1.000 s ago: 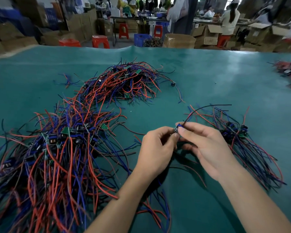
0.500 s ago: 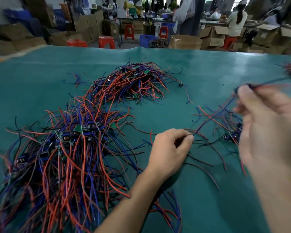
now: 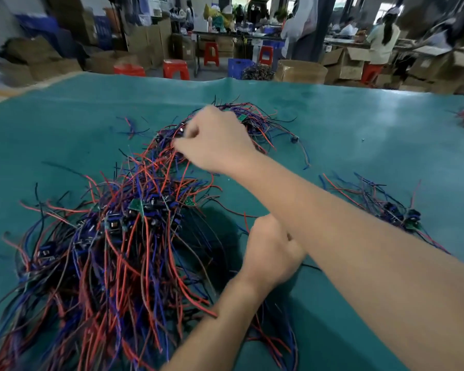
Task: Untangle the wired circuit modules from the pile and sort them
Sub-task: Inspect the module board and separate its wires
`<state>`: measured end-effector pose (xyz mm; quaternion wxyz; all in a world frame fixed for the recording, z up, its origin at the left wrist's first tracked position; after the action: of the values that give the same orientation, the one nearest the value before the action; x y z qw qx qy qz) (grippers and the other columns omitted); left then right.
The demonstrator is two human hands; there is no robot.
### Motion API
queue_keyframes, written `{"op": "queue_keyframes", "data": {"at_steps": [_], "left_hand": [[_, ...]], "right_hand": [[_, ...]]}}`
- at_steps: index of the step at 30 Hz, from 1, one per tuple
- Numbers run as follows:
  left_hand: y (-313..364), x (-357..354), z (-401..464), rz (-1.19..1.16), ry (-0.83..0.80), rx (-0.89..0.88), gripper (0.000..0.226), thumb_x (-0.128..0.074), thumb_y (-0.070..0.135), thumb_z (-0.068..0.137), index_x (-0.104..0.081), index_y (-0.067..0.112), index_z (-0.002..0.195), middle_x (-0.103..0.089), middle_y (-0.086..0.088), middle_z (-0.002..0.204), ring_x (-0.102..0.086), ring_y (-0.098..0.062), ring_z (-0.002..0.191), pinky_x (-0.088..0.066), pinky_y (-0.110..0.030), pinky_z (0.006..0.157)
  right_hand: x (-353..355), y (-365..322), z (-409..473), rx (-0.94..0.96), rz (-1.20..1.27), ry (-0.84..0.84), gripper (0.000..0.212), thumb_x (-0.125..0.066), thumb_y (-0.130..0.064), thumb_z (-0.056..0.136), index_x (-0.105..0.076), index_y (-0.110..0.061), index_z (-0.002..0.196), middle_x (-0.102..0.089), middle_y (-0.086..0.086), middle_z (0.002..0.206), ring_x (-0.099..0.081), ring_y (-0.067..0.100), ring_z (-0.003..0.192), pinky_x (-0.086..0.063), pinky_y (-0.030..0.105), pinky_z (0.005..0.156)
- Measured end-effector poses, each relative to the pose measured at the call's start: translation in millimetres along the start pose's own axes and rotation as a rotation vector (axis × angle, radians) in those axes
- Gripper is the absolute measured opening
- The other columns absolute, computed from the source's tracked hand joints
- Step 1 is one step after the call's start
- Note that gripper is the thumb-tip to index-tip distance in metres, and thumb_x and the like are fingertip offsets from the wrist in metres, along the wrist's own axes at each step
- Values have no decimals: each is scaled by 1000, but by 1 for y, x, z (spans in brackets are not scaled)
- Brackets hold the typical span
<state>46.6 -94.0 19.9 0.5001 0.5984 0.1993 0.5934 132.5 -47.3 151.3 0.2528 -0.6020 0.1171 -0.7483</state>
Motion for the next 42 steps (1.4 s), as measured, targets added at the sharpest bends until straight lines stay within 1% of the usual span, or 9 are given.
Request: {"op": "queue_keyframes", "data": {"at_steps": [3, 8, 13, 18, 25, 29, 34, 38, 42], "left_hand": [[4, 2, 5, -10, 54, -39, 23, -48, 25, 73, -33, 17, 57, -42, 3, 52, -26, -13, 55, -27, -31, 52], [-1, 1, 5, -145, 96, -40, 29, -59, 20, 79, -34, 22, 63, -47, 4, 56, -31, -9, 51, -30, -29, 50], [-4, -1, 5, -113, 94, -32, 25, -57, 23, 77, -37, 21, 63, -42, 8, 54, -31, -11, 49, -29, -26, 48], [0, 0, 7, -83, 98, -58, 3, -56, 22, 82, -56, 23, 85, -57, 7, 63, -46, -8, 54, -43, -29, 57], [-3, 6, 8, -140, 224, -13, 17, -57, 23, 93, -63, 18, 109, -59, 8, 67, -53, -13, 63, -50, -33, 69], [-10, 9, 7, -294, 278, 81, 26, -44, 35, 102, -62, 17, 103, -69, -3, 84, -65, -30, 72, -57, -46, 73], [-11, 8, 5, -402, 248, 134, 47, -34, 54, 97, -62, 17, 88, -72, -1, 81, -64, -16, 57, -57, -46, 66], [-14, 4, 7, -377, 204, 135, 29, -48, 37, 94, -60, 14, 82, -70, -4, 75, -67, -28, 66, -56, -53, 71], [-17, 3, 8, -317, 200, 122, 14, -49, 16, 90, -61, 17, 82, -67, -1, 68, -60, -24, 61, -53, -40, 61]], "right_hand": [[-16, 61, 17, -199, -201, -72, 33, -61, -26, 89, -69, -22, 121, -62, 16, 129, -63, 39, 112, -55, 45, 98], [-50, 113, 26, -345, 37, -253, 56, -63, -23, 96, -48, -25, 150, -60, 11, 126, -67, 25, 82, -64, 36, 66], [-41, 124, 28, -364, 155, -13, 33, -63, -6, 88, -72, -2, 119, -72, 19, 121, -74, 35, 91, -62, 50, 80], [-13, 139, 19, -446, 292, 187, 24, -64, -12, 78, -79, -2, 95, -77, 19, 90, -72, 31, 77, -63, 51, 74], [34, 173, -37, -374, 283, 265, 18, -71, -25, 73, -80, -9, 73, -77, 10, 74, -73, 13, 60, -62, 44, 75], [48, 170, -92, -292, 415, 220, 19, -68, -39, 63, -81, -26, 67, -77, -3, 69, -72, 13, 62, -53, 32, 63], [38, 151, -142, -116, 595, 69, 20, -62, -29, 61, -79, -21, 59, -73, 6, 61, -61, 13, 54, -43, 19, 50], [22, 149, -155, -57, 686, -230, 19, -61, -13, 68, -77, -11, 58, -72, 10, 60, -56, 8, 50, -38, 15, 47], [21, 171, -154, -193, 859, -261, 24, -74, -39, 70, -65, -19, 80, -51, 8, 49, -34, 17, 45, -24, 24, 43]]}}
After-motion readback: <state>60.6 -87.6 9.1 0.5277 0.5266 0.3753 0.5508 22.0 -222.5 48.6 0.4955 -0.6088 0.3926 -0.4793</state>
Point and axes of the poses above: each hand's wrist, its own z-axis towards the middle knuckle, its own x-axis out of the back of the hand, y = z × x, the point moved 6 cm from there along z, towards the middle knuckle
